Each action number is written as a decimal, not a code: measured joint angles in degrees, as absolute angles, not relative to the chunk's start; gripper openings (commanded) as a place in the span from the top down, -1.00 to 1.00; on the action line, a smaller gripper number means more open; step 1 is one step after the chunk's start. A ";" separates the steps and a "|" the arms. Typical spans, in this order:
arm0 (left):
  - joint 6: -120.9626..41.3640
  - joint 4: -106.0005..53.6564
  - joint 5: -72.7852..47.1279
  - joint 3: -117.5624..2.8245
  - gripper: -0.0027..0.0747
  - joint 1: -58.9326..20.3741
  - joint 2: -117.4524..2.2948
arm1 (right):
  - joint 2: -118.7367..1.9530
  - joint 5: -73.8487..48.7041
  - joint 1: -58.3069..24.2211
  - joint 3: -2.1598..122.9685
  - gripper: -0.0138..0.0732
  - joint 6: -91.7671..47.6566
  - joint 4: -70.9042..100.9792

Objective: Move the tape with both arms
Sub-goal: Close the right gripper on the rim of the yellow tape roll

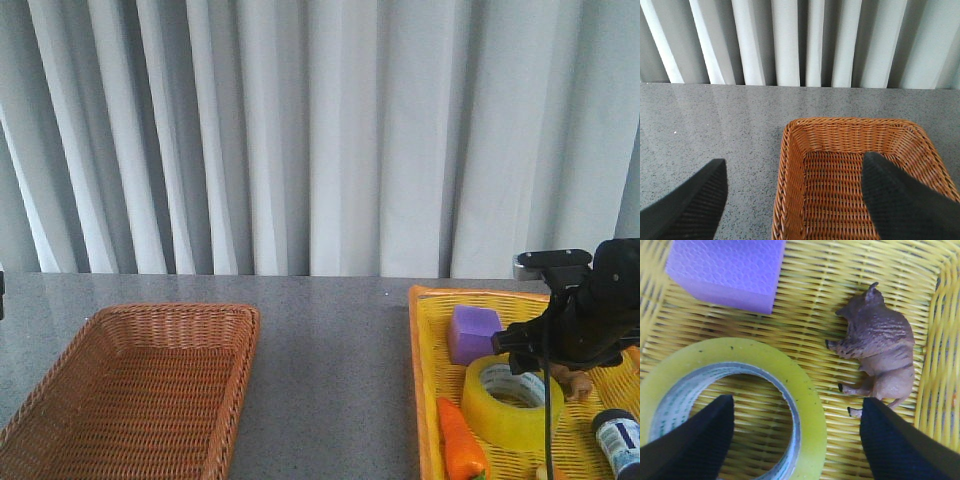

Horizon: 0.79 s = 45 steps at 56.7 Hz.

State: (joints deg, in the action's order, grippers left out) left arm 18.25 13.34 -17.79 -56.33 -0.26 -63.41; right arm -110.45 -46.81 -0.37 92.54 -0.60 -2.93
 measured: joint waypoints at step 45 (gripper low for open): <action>18.25 13.34 -17.84 -56.33 -0.48 -0.26 -63.41 | -114.85 -50.20 -0.37 94.52 0.67 -0.61 -3.97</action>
State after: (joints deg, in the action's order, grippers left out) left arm 18.25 13.34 -17.84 -56.33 -0.26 -63.41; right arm -114.85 -50.20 -0.37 94.52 -0.61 -3.97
